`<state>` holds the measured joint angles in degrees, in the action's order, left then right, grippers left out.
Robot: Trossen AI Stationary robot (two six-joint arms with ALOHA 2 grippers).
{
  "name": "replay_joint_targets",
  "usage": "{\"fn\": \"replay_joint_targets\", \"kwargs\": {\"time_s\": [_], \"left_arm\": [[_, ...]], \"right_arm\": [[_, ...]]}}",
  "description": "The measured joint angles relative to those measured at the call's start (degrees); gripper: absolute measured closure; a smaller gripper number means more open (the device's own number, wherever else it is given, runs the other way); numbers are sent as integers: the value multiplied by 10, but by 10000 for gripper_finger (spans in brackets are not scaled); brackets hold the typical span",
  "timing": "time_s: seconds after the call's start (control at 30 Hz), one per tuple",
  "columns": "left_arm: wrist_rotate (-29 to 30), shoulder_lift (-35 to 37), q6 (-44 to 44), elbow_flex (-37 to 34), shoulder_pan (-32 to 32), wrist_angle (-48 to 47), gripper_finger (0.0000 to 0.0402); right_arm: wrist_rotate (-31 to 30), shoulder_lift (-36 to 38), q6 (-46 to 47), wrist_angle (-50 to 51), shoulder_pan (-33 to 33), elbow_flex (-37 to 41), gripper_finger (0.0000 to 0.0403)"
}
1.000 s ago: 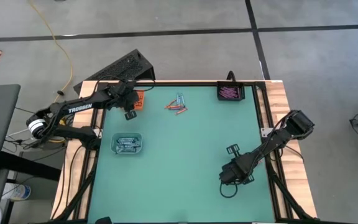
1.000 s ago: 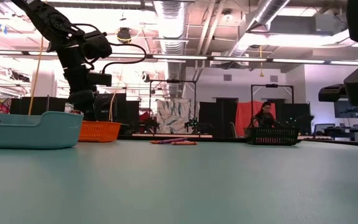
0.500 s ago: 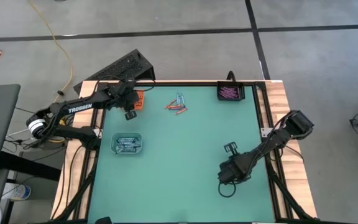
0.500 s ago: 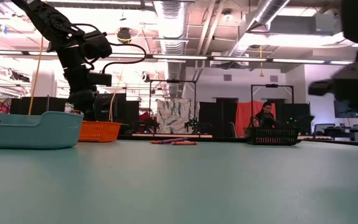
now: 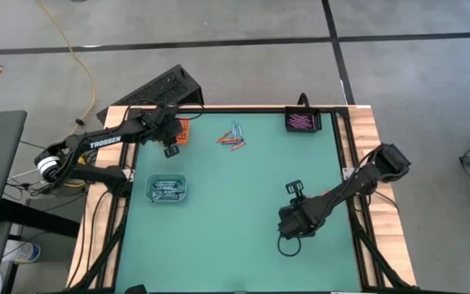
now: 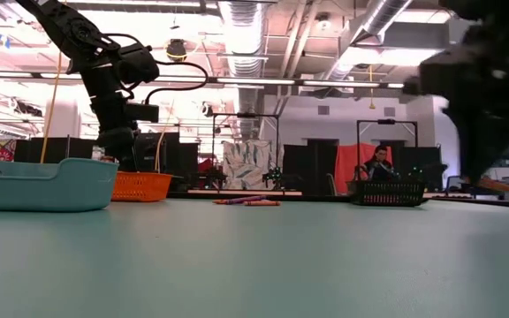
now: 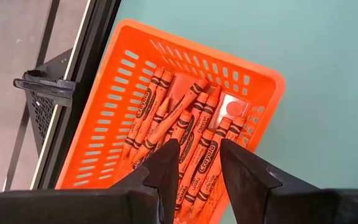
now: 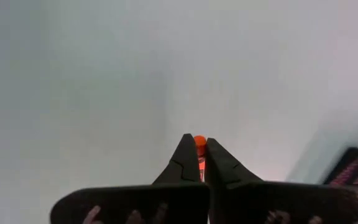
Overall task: Sort crayons
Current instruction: Put the right orange crayon into the top left orange bin
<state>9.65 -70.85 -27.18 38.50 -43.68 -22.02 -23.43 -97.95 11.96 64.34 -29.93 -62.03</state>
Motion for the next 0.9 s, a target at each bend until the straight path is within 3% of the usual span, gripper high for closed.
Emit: {"fn": "replay_joint_targets", "kwargs": {"time_s": [0.9], "left_arm": [[0,0,15,0,0,0,294]], "right_arm": [[-127,1,-34,-2,116,-138,403]]}}
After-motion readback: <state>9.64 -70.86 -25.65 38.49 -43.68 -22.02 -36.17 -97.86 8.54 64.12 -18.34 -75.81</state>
